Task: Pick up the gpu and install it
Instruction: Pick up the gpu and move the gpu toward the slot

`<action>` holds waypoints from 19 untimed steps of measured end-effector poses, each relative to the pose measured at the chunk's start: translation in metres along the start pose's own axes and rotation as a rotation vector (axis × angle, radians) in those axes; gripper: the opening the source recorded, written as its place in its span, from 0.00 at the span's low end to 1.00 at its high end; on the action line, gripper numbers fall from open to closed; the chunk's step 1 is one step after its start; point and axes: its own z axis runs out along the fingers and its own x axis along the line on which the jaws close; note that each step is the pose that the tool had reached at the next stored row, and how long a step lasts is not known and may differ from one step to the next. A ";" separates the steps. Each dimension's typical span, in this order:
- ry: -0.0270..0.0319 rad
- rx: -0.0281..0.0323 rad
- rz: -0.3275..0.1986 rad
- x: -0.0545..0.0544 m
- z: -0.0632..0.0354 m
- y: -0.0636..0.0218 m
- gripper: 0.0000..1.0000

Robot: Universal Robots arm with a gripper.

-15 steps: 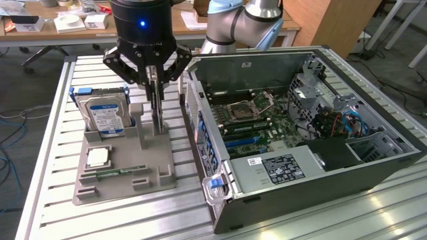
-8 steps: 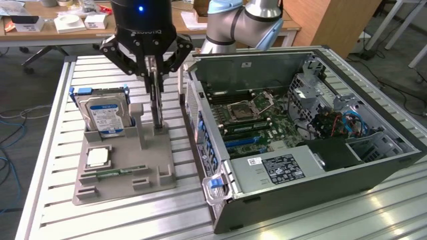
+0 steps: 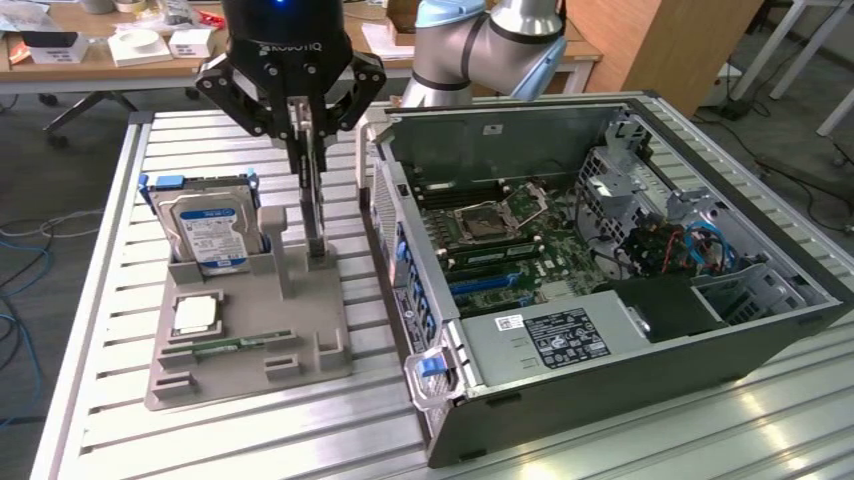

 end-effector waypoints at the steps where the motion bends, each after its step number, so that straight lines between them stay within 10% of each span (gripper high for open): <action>1: 0.0000 0.0000 0.000 0.000 0.0000 0.0000 0.26; 19: 0.0001 -0.0001 0.000 -0.017 0.0008 0.0038 0.26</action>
